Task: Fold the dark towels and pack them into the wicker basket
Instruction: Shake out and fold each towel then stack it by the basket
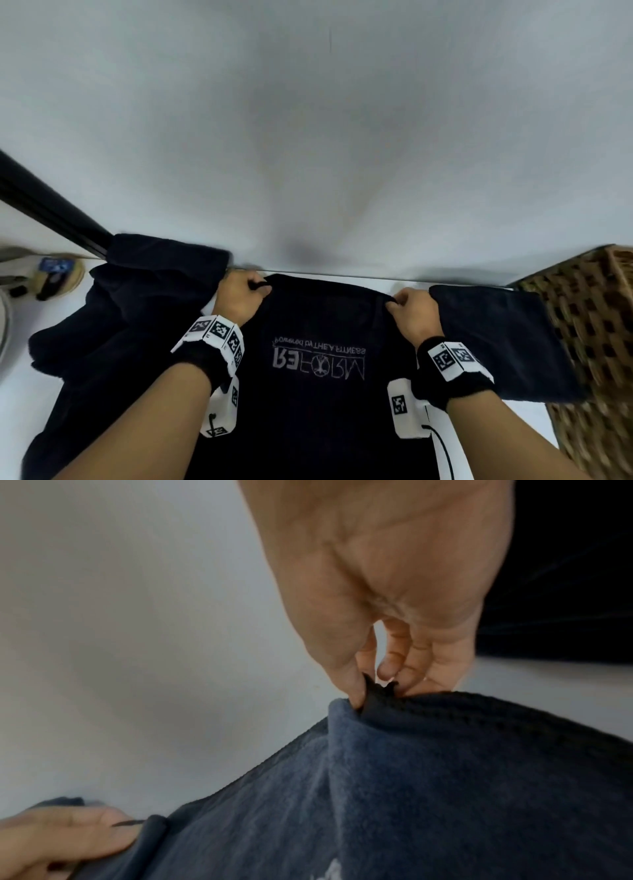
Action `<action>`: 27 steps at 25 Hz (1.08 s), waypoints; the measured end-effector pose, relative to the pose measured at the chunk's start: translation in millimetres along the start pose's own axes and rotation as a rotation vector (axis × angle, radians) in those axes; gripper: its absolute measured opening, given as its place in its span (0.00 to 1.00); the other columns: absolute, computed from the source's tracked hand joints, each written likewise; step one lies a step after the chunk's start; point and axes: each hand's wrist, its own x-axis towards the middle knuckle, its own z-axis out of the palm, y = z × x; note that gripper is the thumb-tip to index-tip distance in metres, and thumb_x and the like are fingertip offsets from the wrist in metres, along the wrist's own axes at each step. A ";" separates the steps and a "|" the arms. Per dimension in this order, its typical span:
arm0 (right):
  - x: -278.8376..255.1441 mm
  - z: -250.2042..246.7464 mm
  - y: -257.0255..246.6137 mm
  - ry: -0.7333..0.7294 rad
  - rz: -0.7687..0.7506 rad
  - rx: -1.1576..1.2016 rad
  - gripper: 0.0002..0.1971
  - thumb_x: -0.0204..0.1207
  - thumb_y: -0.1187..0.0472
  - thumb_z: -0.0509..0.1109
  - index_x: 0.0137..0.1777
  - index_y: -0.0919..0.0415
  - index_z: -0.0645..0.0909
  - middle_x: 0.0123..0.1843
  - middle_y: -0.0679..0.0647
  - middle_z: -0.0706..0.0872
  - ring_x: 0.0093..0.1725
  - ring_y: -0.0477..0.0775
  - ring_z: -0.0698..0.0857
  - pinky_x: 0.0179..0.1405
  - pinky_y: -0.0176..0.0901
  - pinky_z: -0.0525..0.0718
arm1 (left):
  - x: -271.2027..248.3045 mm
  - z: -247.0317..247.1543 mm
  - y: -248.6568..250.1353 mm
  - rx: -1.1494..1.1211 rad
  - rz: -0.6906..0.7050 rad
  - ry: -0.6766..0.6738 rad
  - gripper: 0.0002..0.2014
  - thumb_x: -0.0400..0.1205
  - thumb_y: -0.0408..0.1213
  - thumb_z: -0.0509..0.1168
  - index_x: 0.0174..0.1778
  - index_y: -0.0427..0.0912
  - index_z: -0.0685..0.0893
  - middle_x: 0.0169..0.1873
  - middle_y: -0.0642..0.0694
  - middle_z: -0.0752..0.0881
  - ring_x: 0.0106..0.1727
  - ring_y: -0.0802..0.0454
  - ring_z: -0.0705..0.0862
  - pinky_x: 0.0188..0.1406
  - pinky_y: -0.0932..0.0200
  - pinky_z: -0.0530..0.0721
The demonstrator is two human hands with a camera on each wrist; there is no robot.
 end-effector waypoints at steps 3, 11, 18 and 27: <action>-3.7 -5.8 3.6 -0.071 0.035 0.034 0.02 0.71 0.62 0.75 0.40 0.60 0.85 0.41 0.58 0.90 0.47 0.59 0.89 0.53 0.47 0.86 | -2.3 -1.1 5.1 -0.073 -0.080 0.060 0.02 0.74 0.32 0.76 0.41 0.40 0.91 0.39 0.48 0.88 0.43 0.53 0.84 0.50 0.65 0.78; -44.4 -54.5 -13.8 0.036 -0.092 0.309 0.04 0.68 0.62 0.74 0.34 0.57 0.82 0.34 0.49 0.87 0.37 0.49 0.84 0.39 0.40 0.78 | -24.8 -37.0 19.5 -0.607 -0.178 -0.074 0.06 0.69 0.24 0.77 0.35 0.38 0.90 0.37 0.37 0.90 0.44 0.42 0.88 0.53 0.51 0.87; -132.9 -187.9 -24.5 0.116 -0.311 0.524 0.10 0.70 0.71 0.75 0.31 0.61 0.80 0.29 0.58 0.81 0.32 0.51 0.77 0.31 0.35 0.74 | -117.9 -167.2 68.3 -0.601 0.265 0.110 0.04 0.76 0.29 0.74 0.39 0.43 0.89 0.30 0.54 0.89 0.35 0.61 0.86 0.35 0.70 0.84; -232.0 -263.5 -40.2 0.371 -0.551 0.356 0.08 0.77 0.67 0.71 0.52 0.54 0.85 0.45 0.49 0.88 0.44 0.49 0.85 0.45 0.31 0.80 | -213.1 -245.1 109.9 -0.574 0.560 0.216 0.11 0.78 0.29 0.72 0.49 0.51 0.87 0.26 0.53 0.88 0.30 0.63 0.84 0.35 0.71 0.83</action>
